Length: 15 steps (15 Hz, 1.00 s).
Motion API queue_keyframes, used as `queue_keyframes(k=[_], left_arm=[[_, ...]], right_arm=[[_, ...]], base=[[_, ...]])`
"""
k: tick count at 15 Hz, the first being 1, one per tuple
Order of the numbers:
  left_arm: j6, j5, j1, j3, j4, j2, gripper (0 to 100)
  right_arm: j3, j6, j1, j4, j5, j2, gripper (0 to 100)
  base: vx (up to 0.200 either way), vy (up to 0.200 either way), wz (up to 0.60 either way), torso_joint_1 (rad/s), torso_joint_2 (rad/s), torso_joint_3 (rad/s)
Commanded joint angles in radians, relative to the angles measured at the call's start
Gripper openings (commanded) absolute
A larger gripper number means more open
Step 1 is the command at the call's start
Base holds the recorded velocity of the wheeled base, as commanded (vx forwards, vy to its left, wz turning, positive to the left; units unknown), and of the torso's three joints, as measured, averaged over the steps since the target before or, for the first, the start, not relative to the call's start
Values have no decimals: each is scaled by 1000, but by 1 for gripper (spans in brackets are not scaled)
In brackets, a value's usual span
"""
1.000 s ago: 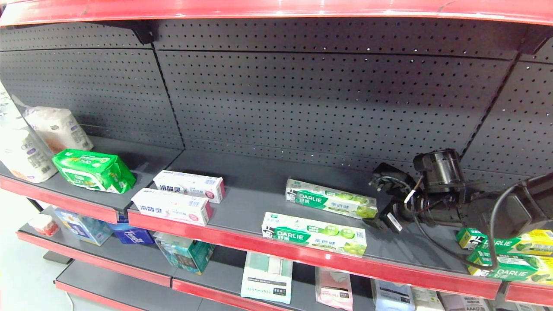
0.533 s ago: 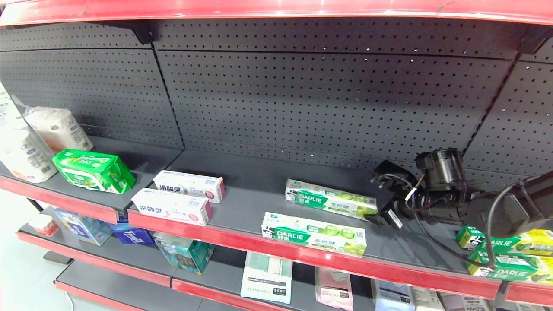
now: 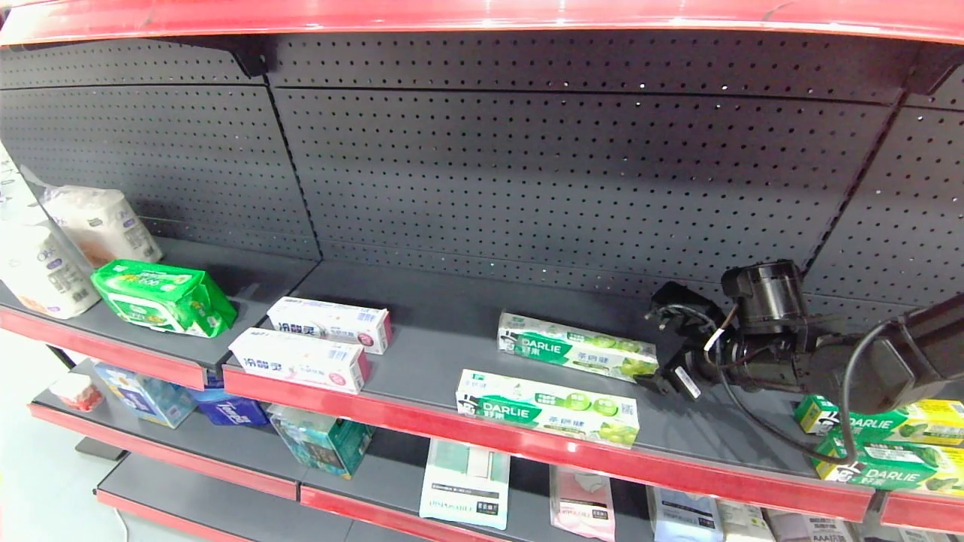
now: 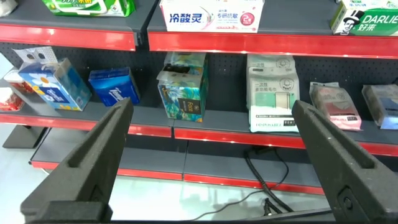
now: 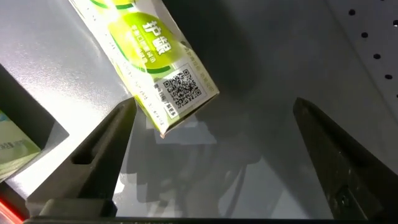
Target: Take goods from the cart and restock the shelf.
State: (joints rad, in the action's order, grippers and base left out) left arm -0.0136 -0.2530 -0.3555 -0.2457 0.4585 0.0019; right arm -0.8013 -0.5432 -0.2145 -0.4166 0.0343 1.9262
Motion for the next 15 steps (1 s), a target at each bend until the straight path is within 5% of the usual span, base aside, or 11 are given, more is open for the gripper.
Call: queue_keyframes(k=[1, 10, 15], left_arm=[[0, 0, 0, 0, 0, -2, 100], [0, 0, 0, 0, 0, -2, 100], [-2, 3, -2, 0, 0, 13, 100]], right_arm=[[-1, -1, 1, -1, -1, 4, 100], [37, 28, 3, -2, -34, -98, 100], [206, 312, -8, -4, -119, -363, 100]], base=[[0, 0, 0, 0, 0, 0], [0, 0, 0, 0, 0, 0], [0, 0, 0, 0, 0, 0]])
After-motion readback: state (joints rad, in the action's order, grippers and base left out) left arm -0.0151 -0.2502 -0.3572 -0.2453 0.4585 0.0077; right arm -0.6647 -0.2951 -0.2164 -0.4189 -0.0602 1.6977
